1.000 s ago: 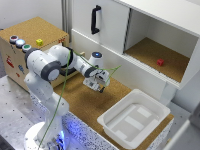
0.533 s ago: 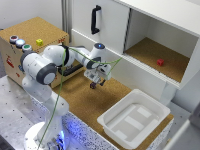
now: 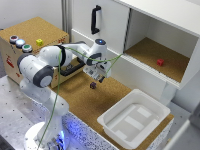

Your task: Slide left purple red block

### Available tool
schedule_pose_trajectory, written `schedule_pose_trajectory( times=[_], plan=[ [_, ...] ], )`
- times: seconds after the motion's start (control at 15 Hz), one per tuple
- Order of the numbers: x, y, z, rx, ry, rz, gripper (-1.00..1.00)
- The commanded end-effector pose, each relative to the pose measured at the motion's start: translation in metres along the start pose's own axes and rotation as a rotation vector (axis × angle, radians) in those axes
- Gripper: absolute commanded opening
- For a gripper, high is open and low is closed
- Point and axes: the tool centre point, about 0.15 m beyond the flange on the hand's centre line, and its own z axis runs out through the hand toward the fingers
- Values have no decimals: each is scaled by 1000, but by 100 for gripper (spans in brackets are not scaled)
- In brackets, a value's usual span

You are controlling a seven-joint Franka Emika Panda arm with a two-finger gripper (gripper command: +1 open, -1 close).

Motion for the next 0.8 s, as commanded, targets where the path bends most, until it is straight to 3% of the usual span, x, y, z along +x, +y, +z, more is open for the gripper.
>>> schedule_pose_trajectory(
  times=[0.0,0.53,0.6,0.73],
  plan=[
    [1,-1,-7,-19,-32,13,100],
    [1,-1,-7,-19,-32,13,100],
    [-2,-9,-2,-22,16,6,100],
    [-9,-30,-13,-75,12,31,100]
  ],
)
